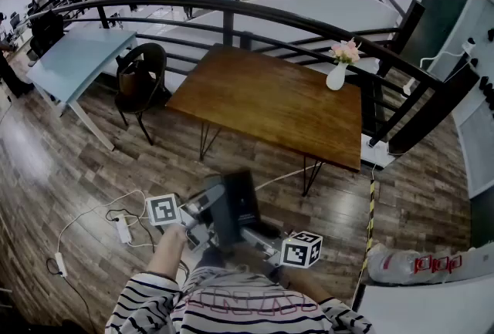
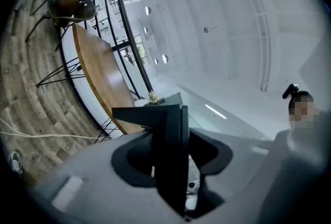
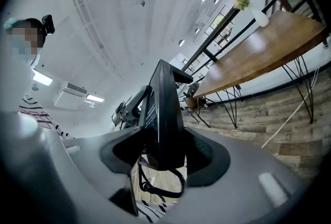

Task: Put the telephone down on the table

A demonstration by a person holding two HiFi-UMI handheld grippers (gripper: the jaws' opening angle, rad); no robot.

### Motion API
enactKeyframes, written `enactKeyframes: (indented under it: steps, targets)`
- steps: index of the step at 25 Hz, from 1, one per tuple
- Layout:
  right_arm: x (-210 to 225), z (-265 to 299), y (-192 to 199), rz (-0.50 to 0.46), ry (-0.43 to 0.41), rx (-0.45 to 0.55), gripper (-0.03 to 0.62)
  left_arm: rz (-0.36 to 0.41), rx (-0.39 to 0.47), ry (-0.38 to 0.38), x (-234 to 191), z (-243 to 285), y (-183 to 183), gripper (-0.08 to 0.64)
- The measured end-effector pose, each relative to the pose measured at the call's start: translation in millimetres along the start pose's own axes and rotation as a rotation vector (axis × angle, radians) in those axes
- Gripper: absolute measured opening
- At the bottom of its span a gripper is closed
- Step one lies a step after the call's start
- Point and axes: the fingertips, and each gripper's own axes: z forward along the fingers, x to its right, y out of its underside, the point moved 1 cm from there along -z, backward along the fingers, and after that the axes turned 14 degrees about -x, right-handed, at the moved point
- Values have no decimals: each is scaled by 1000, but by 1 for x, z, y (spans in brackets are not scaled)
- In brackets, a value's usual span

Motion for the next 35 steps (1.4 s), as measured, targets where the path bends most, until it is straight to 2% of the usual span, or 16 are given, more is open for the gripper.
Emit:
enactKeyframes:
  steps: [9, 14, 18, 22, 28, 35]
  targets:
    - [1, 8, -12, -12, 12, 3, 237, -4, 13, 15, -4, -3, -14, 179]
    - [13, 21, -15, 24, 34, -1, 244, 4, -21, 6, -19, 2, -24, 179]
    - [21, 42, -28, 46, 59, 6, 244, -44, -40, 40, -35, -1, -44, 179]
    - [29, 76, -52, 67, 86, 20, 244, -48, -73, 55, -55, -10, -81, 179]
    - [32, 147, -105, 87, 118, 65, 244, -25, -145, 59, -83, -34, -161, 179]
    - [38, 219, -149, 106, 141, 108, 245, -37, -181, 82, -112, -63, -232, 179]
